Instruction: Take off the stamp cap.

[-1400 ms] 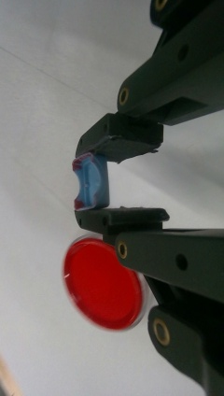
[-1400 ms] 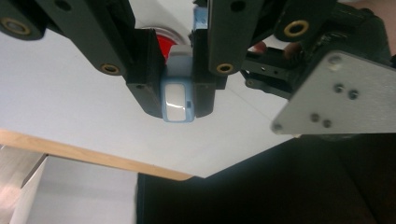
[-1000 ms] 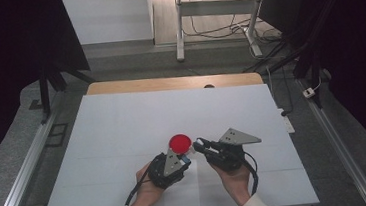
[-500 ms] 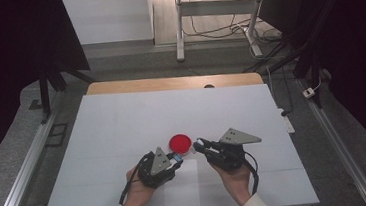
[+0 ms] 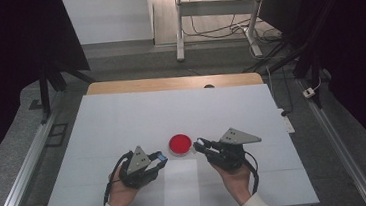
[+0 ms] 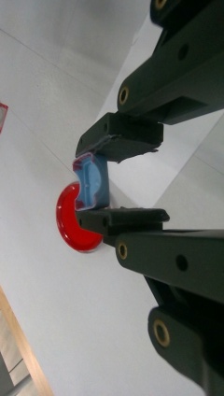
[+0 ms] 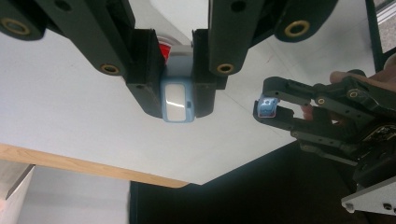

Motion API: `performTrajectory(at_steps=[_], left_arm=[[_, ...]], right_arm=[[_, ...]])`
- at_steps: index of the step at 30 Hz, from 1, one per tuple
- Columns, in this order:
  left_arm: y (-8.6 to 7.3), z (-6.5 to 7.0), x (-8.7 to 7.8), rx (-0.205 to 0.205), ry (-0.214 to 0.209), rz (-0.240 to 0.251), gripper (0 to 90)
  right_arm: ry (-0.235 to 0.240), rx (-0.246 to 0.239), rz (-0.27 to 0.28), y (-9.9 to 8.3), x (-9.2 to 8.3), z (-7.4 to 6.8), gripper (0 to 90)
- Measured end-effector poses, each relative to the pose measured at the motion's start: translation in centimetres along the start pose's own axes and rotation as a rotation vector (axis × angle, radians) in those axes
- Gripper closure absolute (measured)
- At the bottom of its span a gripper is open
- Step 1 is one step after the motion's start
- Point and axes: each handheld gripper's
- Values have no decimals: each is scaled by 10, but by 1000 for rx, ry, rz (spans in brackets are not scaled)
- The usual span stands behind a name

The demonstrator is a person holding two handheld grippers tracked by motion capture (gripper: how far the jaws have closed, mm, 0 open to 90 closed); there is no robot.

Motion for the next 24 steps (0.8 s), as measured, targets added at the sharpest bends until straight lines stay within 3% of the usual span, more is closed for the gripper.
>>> performTrajectory(at_steps=[12, 24], left_arm=[[-12, -5, -19, -27, 18, 0, 654], [-37, -20, -59, -97, 66, 15, 654]], right_arm=[[-10, -4, 3, 0, -2, 3, 753], [-15, -6, 6, 1, -3, 5, 753]])
Point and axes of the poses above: each handheld gripper's, and its own axes: x roughly forward along the jaws, y roughly out of its top, z roughly to its right
